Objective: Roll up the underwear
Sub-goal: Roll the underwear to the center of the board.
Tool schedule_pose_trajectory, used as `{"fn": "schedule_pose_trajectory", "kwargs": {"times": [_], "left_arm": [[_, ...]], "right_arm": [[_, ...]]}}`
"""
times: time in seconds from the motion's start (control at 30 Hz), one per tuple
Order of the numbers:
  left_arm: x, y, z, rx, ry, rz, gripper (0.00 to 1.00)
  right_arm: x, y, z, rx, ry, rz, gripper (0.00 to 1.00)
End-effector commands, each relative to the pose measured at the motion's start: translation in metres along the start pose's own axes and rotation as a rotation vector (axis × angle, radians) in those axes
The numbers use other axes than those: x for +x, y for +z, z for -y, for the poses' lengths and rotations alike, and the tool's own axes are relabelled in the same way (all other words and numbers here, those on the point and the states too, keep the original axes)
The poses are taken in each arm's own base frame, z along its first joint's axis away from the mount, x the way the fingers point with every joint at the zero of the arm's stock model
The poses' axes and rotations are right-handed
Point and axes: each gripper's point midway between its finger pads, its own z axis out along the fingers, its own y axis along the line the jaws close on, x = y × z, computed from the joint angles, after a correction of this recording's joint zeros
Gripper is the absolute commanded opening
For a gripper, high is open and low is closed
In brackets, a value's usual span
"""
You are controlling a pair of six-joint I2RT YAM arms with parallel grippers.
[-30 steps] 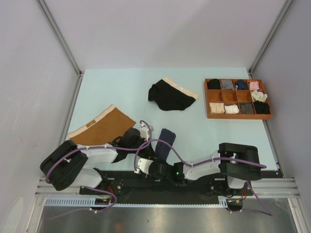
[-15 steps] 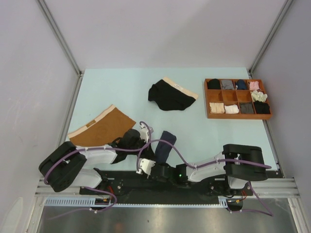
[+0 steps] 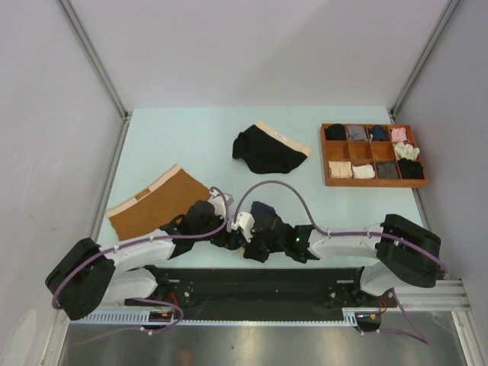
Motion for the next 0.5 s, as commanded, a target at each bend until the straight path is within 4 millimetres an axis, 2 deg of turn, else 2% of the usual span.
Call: {"fn": "schedule_pose_trajectory", "kwargs": {"times": [0.0, 0.03, 0.07, 0.1, 0.13, 0.2, 0.23, 0.33, 0.43, 0.47], "left_arm": [[-0.017, -0.013, -0.020, -0.137, -0.035, 0.028, 0.85], [-0.023, -0.017, -0.030, -0.192, -0.054, 0.055, 0.88], [-0.021, -0.020, -0.036, -0.228, -0.069, 0.048, 0.96], [-0.024, -0.022, -0.041, -0.257, -0.078, 0.062, 1.00], [-0.027, -0.026, -0.049, -0.298, -0.102, 0.091, 1.00], [-0.028, -0.030, -0.054, -0.320, -0.121, 0.109, 1.00], [-0.031, -0.034, -0.057, -0.337, -0.121, 0.143, 1.00], [-0.040, -0.037, -0.051, -0.295, -0.087, 0.211, 1.00], [-0.049, -0.041, -0.037, -0.204, -0.015, 0.286, 0.98], [-0.051, -0.042, -0.027, -0.150, 0.010, 0.292, 0.97]], "right_arm": [[0.001, -0.007, -0.009, -0.172, 0.109, -0.030, 0.00], [0.001, -0.006, -0.001, -0.170, 0.134, -0.030, 0.00], [0.004, -0.004, 0.001, -0.178, 0.149, -0.039, 0.00], [0.003, -0.003, 0.000, -0.207, 0.164, -0.037, 0.00], [0.003, -0.003, 0.007, -0.201, 0.185, -0.034, 0.00], [0.004, 0.000, 0.009, -0.225, 0.214, -0.038, 0.00], [0.003, 0.001, 0.017, -0.219, 0.234, -0.033, 0.00], [0.002, 0.005, 0.021, -0.243, 0.266, -0.041, 0.00], [0.000, 0.007, 0.030, -0.251, 0.302, -0.036, 0.00], [-0.002, 0.005, 0.036, -0.255, 0.322, -0.030, 0.00]]}}
